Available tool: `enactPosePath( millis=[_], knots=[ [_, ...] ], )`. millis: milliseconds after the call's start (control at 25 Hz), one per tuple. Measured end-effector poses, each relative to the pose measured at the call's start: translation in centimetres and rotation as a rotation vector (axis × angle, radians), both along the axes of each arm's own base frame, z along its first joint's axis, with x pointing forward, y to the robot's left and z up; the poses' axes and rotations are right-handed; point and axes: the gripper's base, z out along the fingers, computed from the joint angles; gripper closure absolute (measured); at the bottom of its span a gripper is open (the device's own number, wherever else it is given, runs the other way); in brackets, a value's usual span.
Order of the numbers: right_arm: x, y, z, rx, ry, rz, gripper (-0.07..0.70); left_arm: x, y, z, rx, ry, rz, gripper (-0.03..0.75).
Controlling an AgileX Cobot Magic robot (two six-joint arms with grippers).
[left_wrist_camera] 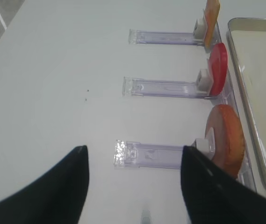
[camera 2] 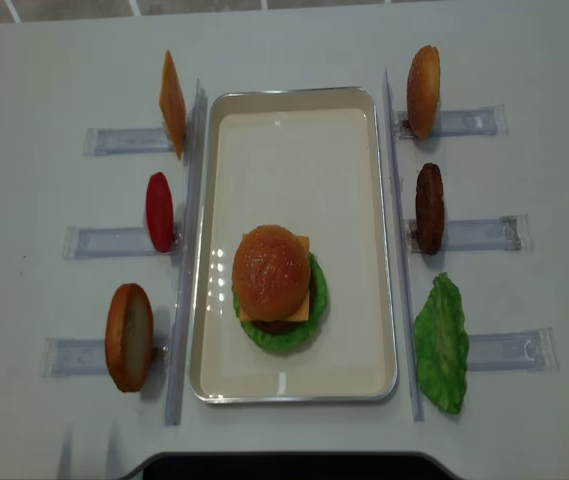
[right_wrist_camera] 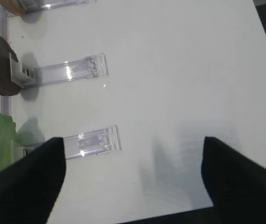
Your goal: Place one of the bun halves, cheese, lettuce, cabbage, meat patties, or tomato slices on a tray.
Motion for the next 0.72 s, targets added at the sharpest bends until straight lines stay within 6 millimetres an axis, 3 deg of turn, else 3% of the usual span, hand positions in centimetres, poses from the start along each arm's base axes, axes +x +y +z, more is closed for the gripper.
enactPosePath(
  millis=[320, 600, 720],
  knots=[
    [-5.2, 0.6, -2.3, -0.015, -0.175, -0.015, 0.068, 0.0, 0.0, 0.0, 0.000, 0.000, 0.000, 0.244],
    [-8.1, 0.6, -4.4, -0.059, -0.302, -0.030, 0.068, 0.0, 0.0, 0.0, 0.000, 0.000, 0.000, 0.244],
    [-8.4, 0.6, -4.9, -0.070, -0.313, -0.036, 0.068, 0.0, 0.0, 0.0, 0.000, 0.000, 0.000, 0.244]
  ],
)
